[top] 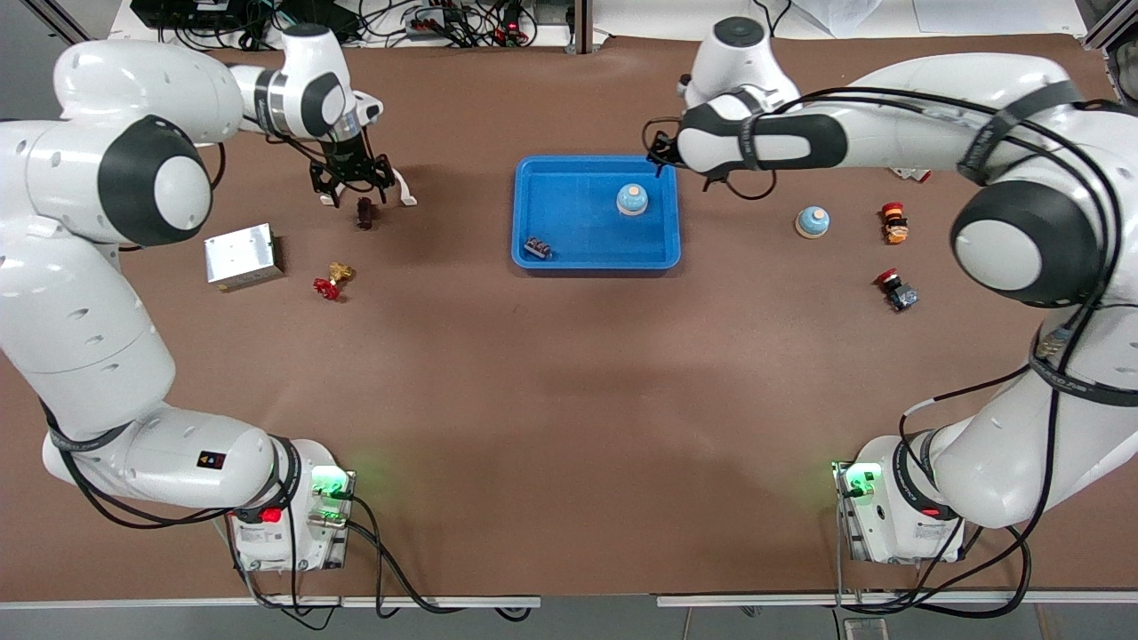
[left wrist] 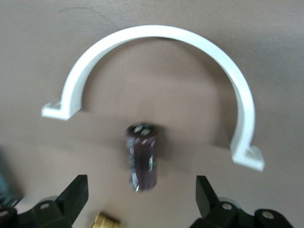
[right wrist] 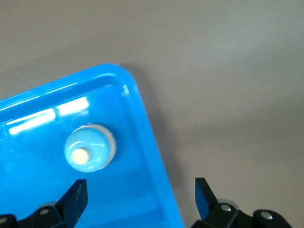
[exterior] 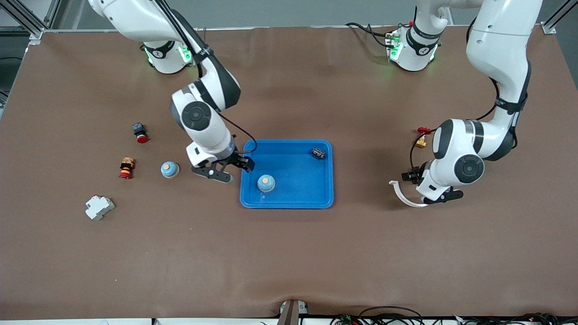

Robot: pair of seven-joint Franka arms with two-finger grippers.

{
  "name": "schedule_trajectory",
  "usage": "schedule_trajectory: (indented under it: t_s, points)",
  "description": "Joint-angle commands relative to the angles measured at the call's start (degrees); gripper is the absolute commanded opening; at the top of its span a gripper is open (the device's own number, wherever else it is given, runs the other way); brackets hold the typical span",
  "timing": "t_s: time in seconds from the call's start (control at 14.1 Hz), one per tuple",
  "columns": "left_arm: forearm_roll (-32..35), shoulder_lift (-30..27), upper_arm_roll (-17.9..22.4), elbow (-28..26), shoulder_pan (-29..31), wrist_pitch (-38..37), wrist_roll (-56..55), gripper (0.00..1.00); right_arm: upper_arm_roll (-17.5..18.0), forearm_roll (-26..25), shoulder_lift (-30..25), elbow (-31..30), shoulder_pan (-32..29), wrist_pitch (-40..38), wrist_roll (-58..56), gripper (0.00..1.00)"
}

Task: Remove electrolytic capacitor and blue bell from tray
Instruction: 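Release the bell with the right gripper while the left gripper releases the capacitor, then move the right gripper to the bell while the left gripper reaches the capacitor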

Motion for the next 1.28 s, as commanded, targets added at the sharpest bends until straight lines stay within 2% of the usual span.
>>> schedule_trajectory:
  t_s: [0.0,0.21,0.35,0.5,0.64,0.78,0.92,1.2]
  points:
    - [-2.5,-5.2,-0.9,4.5,-0.4,-9.6,-4.3,1.00,-0.8,-0.8,5.8,5.8,2.0,-0.8,4.1,1.00]
    - [-4.9,-4.4,-4.3,14.3,-0.8,-20.0,-15.0,1.00,-0.8,-0.9,8.8,8.4,2.6,-0.7,5.5,1.00]
    - [-7.2,-4.4,-7.2,17.2,-0.8,-21.4,-24.1,1.00,-0.9,-1.0,10.9,10.7,4.1,-0.5,7.8,1.00]
    - [-7.2,-4.1,-11.2,19.3,-1.8,-21.4,-38.6,1.00,-0.9,-1.4,12.3,12.5,4.5,-0.6,9.4,1.00]
    - [-6.6,-1.6,-11.6,21.7,-5.5,-21.1,-52.6,1.00,-0.9,-1.4,13.5,13.5,5.4,-0.3,11.3,1.00]
    - [-6.8,0.5,-11.5,22.7,-9.1,-17.9,-61.6,1.00,-1.2,-2.2,14.8,15.0,6.2,-0.3,12.9,1.00]
    - [-6.9,2.4,-11.6,22.7,-11.5,-11.2,-71.5,1.00,-1.2,-2.6,15.7,15.2,6.4,-0.1,13.9,1.00]
    - [-5.6,7.2,-11.3,22.6,-15.3,-1.6,-83.1,1.00,-1.4,-3.2,17.6,16.3,7.5,0.6,15.6,1.00]
